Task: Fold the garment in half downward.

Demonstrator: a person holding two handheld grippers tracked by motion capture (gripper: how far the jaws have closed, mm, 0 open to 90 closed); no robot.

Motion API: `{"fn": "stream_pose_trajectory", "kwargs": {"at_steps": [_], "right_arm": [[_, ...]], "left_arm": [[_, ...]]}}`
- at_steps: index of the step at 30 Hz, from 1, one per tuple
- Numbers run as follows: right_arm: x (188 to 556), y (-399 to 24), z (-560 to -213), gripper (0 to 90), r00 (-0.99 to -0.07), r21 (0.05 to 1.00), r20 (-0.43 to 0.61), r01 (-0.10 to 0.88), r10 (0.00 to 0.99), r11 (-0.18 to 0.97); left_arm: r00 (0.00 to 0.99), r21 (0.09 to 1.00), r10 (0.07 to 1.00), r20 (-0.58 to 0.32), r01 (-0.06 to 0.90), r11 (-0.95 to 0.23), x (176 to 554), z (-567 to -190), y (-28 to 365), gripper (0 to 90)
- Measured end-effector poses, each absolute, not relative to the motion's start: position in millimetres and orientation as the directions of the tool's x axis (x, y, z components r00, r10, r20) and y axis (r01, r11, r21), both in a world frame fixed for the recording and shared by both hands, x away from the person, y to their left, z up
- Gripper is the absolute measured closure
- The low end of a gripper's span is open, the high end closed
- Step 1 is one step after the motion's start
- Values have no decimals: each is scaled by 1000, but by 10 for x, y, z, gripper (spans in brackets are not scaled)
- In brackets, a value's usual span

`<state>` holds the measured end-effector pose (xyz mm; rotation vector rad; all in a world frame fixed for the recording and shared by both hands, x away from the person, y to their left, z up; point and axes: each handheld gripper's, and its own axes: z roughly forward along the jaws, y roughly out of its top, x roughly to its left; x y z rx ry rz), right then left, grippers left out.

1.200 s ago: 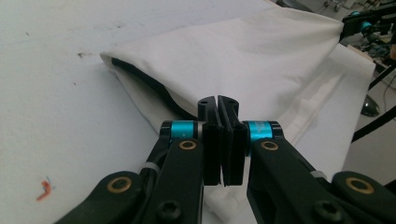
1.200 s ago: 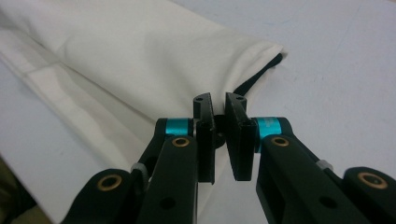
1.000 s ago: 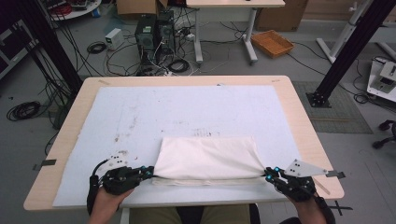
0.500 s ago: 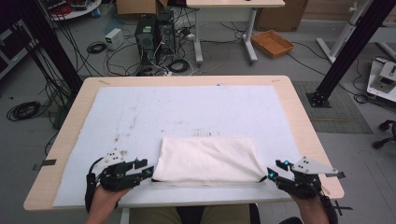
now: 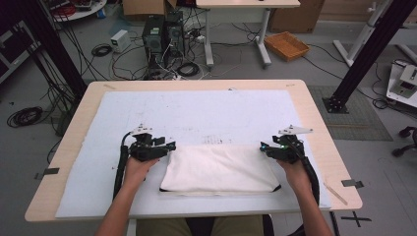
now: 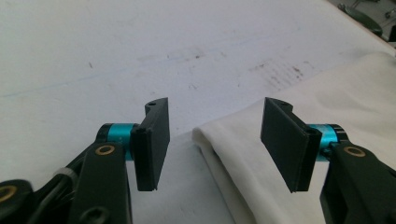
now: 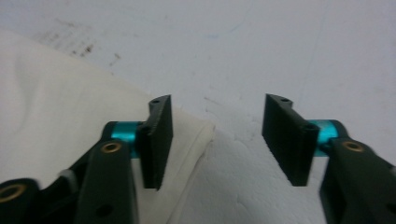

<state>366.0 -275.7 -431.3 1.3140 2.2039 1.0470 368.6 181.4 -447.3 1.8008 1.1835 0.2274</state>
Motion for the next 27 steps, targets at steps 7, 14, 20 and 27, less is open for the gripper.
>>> {"fn": "stream_pose_trajectory", "kwargs": {"at_steps": [7,14,20,27], "right_arm": [[3689,-2748,-4412,866,-573,707,92,613,815,352],[3715,-2822,-4323,881,-527,767,-22,536,850,352],[3858,-2882,-4293,876,-478,789,-30,528,878,314],[3680,-2934,-4236,510,-440,805,-18,526,898,274]], "left_arm": [[532,753,795,-293,640,-150,3670,-4502,1767,825],[494,817,811,-313,575,-35,3633,-4402,1790,859],[447,831,841,-306,556,7,3715,-4445,1748,831],[468,837,834,-293,547,-13,3477,-4357,1820,627]]}}
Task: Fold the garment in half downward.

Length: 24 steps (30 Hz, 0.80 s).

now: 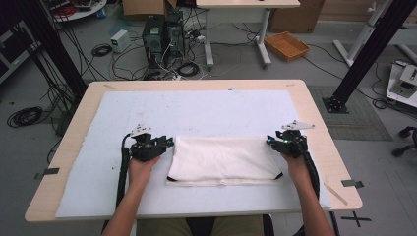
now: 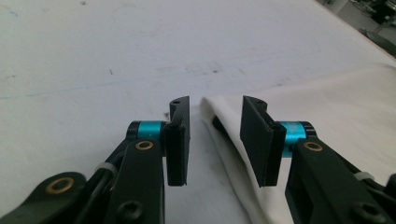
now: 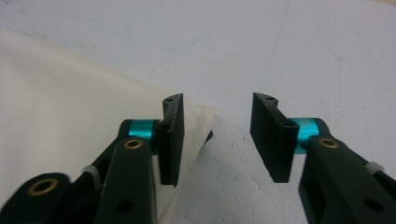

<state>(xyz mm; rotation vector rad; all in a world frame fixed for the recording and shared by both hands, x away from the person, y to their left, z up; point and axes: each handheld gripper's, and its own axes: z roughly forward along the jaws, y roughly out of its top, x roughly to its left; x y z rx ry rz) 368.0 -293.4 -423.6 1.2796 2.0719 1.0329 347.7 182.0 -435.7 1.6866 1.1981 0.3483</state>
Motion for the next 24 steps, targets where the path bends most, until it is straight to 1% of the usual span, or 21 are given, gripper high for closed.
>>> {"fn": "stream_pose_trajectory", "kwargs": {"at_steps": [1,2,3,4,5,6,7,8,10,12,13,14,15,16,17,18,22,24], "right_arm": [[3612,-2956,-4211,498,-446,815,-12,514,895,267],[3539,-2973,-4190,497,-455,820,-2,509,891,262],[3459,-2987,-4177,497,-470,822,7,506,882,263],[3372,-2991,-4170,498,-481,819,29,514,876,255],[3289,-2992,-4164,507,-496,814,41,520,867,259],[3289,-2992,-4164,507,-496,814,41,520,867,259],[3122,-2969,-4151,583,-530,798,29,523,848,300],[3047,-2953,-4150,623,-547,787,17,524,837,326],[2913,-2934,-4173,667,-570,762,-1,532,822,370],[2829,-2930,-4224,686,-572,732,-27,547,820,406],[2805,-2936,-4248,696,-567,721,-24,561,824,407],[2796,-2947,-4269,726,-569,716,-17,567,822,407],[2790,-2955,-4282,782,-572,710,-4,576,820,405],[2783,-2951,-4291,835,-580,708,-2,575,815,411],[2773,-2940,-4292,869,-589,705,-9,569,808,423],[2762,-2929,-4286,879,-595,710,-16,559,804,428],[2697,-2925,-4189,883,-605,746,-38,512,795,426],[2652,-2936,-4141,883,-609,761,-44,494,792,421]], "left_arm": [[507,842,816,-279,538,-47,3320,-4314,1829,626],[526,843,806,-272,533,-63,3242,-4304,1827,625],[541,842,800,-259,532,-87,3161,-4301,1820,624],[541,842,800,-259,532,-87,3161,-4301,1820,624],[570,835,783,-249,535,-124,3020,-4320,1806,624],[570,835,783,-249,535,-124,3020,-4320,1806,624],[589,823,767,-253,548,-149,2915,-4342,1796,626],[596,819,765,-244,549,-166,2873,-4350,1786,628],[605,816,763,-228,547,-190,2812,-4358,1779,651],[605,806,760,-238,559,-193,2794,-4380,1778,662],[605,801,759,-240,566,-198,2795,-4398,1767,662],[609,794,757,-238,570,-209,2795,-4416,1754,663],[614,788,753,-237,574,-221,2793,-4432,1739,685],[621,785,749,-233,575,-232,2785,-4439,1720,733],[634,788,743,-215,562,-251,2776,-4435,1704,807],[641,793,740,-202,551,-261,2762,-4420,1691,873],[668,816,718,-196,517,-258,2709,-4344,1707,878],[669,822,713,-210,515,-241,2679,-4326,1735,878]]}}
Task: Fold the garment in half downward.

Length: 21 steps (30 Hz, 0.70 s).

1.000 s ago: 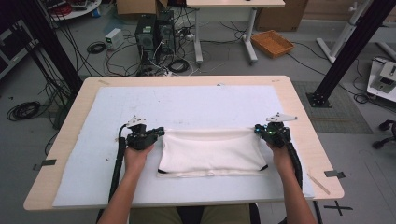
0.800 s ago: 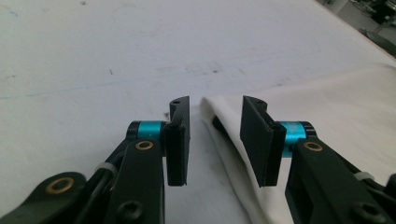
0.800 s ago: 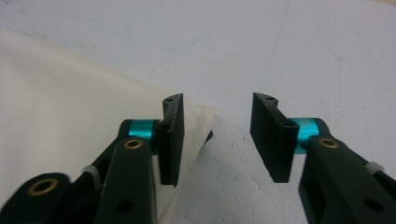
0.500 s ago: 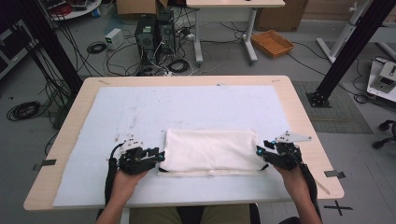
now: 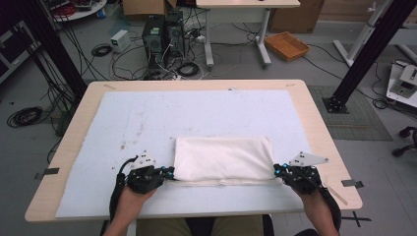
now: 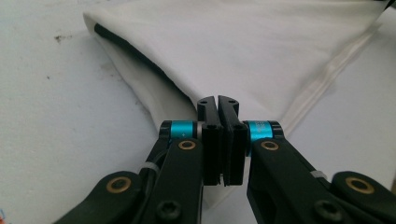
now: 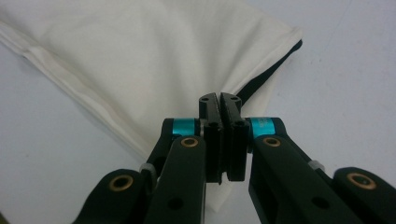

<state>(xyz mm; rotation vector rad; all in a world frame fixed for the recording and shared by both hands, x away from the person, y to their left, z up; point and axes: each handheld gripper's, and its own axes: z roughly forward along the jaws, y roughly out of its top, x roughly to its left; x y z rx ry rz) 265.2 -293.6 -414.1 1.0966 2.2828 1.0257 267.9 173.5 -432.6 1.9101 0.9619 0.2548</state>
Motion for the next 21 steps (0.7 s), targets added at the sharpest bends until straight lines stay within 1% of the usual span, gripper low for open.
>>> {"fn": "stream_pose_trajectory", "kwargs": {"at_steps": [5,8,10,11,12,13,14,16,17,18,19,20,21], "right_arm": [[2556,-2968,-4106,883,-606,759,-51,492,794,425],[2550,-2986,-4173,883,-605,729,-40,527,795,437],[2566,-2984,-4237,882,-597,705,-49,547,800,452],[2579,-2986,-4261,880,-594,699,-49,554,803,452],[2586,-2992,-4264,852,-594,703,-50,550,803,451],[2590,-3000,-4255,739,-584,716,-48,546,810,436],[2602,-3013,-4237,638,-571,734,-47,537,820,416],[2619,-3044,-4196,465,-544,776,-56,504,837,380],[2627,-3048,-4182,389,-530,791,-69,487,845,369],[2640,-3049,-4173,333,-519,805,-85,467,850,366],[2652,-3048,-4164,300,-514,814,-99,450,852,366],[2672,-3046,-4149,288,-511,825,-111,431,852,366],[2694,-3043,-4130,257,-512,834,-121,412,850,367]], "left_arm": [[663,812,712,-232,535,-233,2624,-4345,1810,878],[650,794,722,-236,558,-242,2629,-4423,1802,876],[648,798,728,-224,551,-245,2631,-4426,1789,873],[647,800,731,-216,546,-248,2633,-4414,1795,845],[643,807,738,-208,538,-242,2636,-4400,1798,816],[638,818,745,-197,526,-234,2640,-4388,1809,762],[630,831,753,-192,512,-217,2650,-4374,1831,670],[628,860,758,-176,473,-192,2659,-4352,1857,579],[623,875,766,-161,449,-181,2662,-4336,1867,496],[619,887,770,-157,432,-166,2666,-4323,1875,431],[615,901,775,-150,408,-149,2674,-4307,1888,398],[611,910,779,-140,389,-141,2682,-4291,1900,352],[608,919,783,-130,370,-135,2697,-4279,1915,294]]}}
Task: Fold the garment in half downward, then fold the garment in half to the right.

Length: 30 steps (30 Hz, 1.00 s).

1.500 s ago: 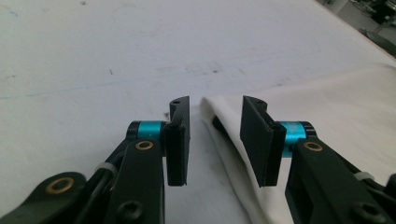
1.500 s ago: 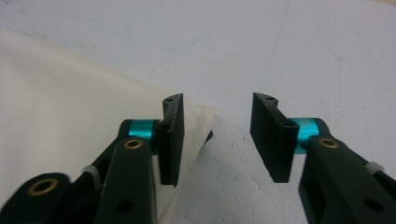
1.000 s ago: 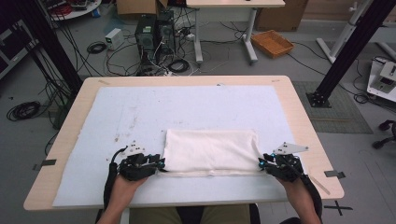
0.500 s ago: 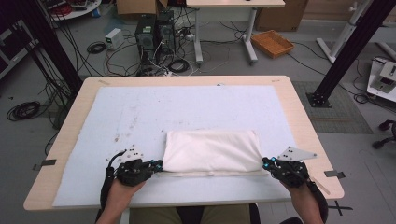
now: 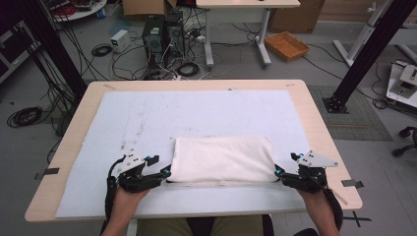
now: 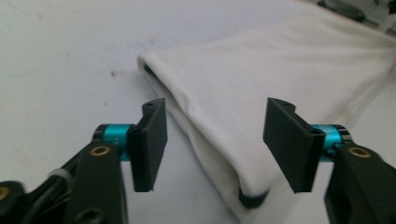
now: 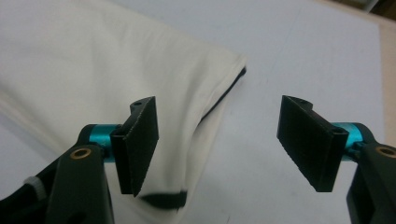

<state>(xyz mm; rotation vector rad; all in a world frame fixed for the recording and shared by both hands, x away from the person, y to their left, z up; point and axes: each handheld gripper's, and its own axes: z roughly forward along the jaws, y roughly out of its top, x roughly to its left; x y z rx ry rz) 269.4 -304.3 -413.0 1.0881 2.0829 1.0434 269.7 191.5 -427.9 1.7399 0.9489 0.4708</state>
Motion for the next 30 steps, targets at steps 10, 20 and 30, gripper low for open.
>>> {"fn": "stream_pose_trajectory", "kwargs": {"at_steps": [10,20,30], "right_arm": [[2976,-3106,-4068,209,-512,865,-123,365,850,344],[2876,-3173,-4168,209,-510,862,-110,378,853,337],[2866,-3177,-4187,209,-496,866,-102,383,862,323]], "left_arm": [[576,951,805,-143,306,-50,2898,-4255,2115,239],[552,950,821,-146,311,-41,2819,-4247,2146,237],[553,936,818,-158,347,-54,2781,-4288,2073,237]]}}
